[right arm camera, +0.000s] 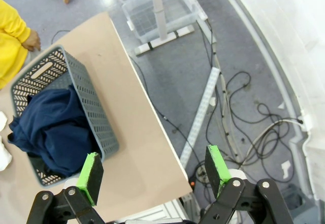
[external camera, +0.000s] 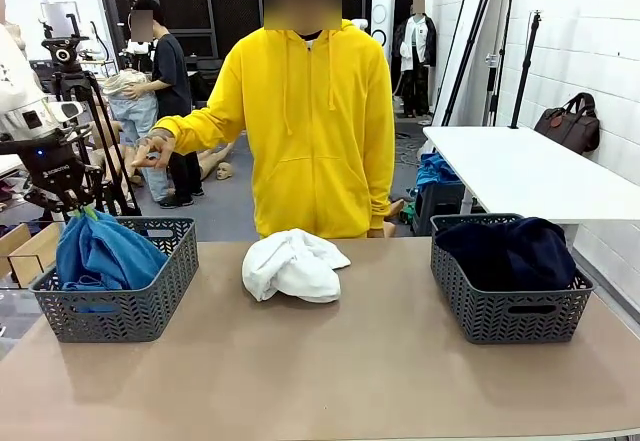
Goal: Sort the tops and bottoms.
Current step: Sort the clothes according to human instructions.
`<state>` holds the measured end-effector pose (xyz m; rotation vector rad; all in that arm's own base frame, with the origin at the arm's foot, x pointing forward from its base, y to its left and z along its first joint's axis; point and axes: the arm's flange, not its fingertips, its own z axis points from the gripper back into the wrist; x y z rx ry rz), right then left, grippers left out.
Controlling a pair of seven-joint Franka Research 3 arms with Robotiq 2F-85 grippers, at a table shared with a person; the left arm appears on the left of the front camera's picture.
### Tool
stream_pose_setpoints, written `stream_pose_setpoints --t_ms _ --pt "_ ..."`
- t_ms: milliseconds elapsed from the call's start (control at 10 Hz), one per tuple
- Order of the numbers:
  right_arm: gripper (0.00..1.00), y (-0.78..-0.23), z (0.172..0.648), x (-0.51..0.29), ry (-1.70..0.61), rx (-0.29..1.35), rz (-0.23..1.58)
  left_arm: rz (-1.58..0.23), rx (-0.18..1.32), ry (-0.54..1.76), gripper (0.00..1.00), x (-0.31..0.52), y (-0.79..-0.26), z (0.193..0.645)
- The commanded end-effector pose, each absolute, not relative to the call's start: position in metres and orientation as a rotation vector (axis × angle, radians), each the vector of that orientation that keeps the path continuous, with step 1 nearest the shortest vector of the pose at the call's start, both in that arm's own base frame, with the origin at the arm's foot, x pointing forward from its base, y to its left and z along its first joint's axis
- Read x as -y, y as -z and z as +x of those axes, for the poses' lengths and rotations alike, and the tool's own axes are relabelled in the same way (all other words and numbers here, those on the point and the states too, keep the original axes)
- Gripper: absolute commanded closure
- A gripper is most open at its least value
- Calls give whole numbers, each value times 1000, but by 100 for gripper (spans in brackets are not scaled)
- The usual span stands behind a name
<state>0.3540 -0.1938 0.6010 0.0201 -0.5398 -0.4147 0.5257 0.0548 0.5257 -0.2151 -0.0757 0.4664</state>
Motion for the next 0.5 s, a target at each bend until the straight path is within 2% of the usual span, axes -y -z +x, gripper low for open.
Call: stream_pose_setpoints --t_ms 0,100,200,400 --pt "0 -600 353 192 414 531 12 -217 87 -444 100 -53 -544 531" --pt "0 -600 353 192 414 531 12 -215 76 -466 100 -55 -526 526" --pt "0 -600 353 192 414 531 12 -217 121 -380 100 -49 -515 532" --pt "0 -600 353 192 414 531 12 -206 55 -343 100 -42 -483 559"
